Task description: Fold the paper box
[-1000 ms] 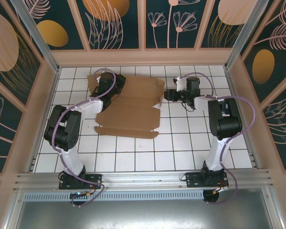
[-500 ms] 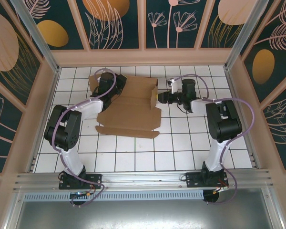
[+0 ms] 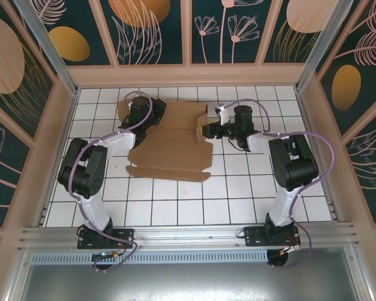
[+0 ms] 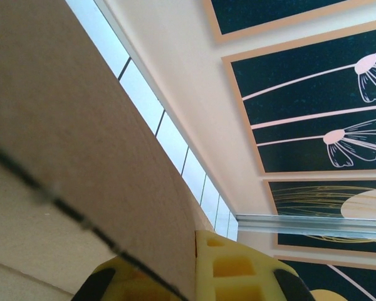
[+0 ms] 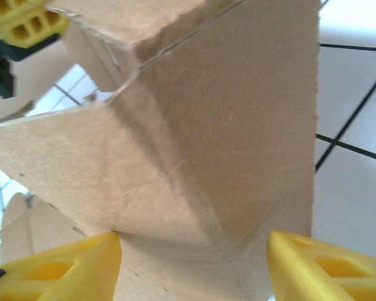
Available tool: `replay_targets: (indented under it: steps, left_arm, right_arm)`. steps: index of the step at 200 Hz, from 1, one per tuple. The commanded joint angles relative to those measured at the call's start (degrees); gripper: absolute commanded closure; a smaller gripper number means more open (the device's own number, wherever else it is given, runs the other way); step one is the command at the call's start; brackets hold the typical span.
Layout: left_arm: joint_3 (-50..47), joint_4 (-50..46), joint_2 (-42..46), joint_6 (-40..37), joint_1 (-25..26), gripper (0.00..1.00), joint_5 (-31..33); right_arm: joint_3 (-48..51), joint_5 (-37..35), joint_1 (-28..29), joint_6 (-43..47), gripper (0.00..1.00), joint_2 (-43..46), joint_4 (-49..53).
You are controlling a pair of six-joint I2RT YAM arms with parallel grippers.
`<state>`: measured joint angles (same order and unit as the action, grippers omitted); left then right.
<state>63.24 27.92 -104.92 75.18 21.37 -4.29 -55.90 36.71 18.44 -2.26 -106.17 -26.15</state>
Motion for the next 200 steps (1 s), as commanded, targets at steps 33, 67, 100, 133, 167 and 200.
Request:
replay_targets:
  steps: [33, 67, 100, 133, 167, 200]
  left_arm:
    - [-4.02, -0.5, 2.93, 1.02, 0.43, 1.0, -1.16]
    - [-2.66, -2.13, 2.31, 1.29, 0.43, 1.0, -1.05]
    - [-0.12, -4.27, 1.11, 1.64, 0.48, 1.0, -0.82]
    - [1.24, -6.22, 0.62, 2.17, 0.43, 1.0, 0.1]
    - [2.62, -7.47, -0.34, 2.67, 0.43, 1.0, 0.52]
    - [3.24, -7.82, -1.14, 3.77, 0.43, 1.0, 0.32]
  right_arm:
    - [-2.64, -24.22, 4.5, 5.76, 0.39, 0.91, -0.3]
    - [-6.07, -27.66, 4.5, 5.8, 0.46, -1.36, 1.47]
    - [-10.39, -28.85, 4.68, 6.39, 0.46, -4.09, 4.58]
    - [-13.33, -31.56, 5.58, 7.29, 0.47, -6.56, 8.94]
    - [-14.21, -34.03, 5.91, 7.52, 0.44, -8.01, 10.59]
    - [-15.77, -35.27, 5.91, 7.63, 0.41, -9.45, 10.57]
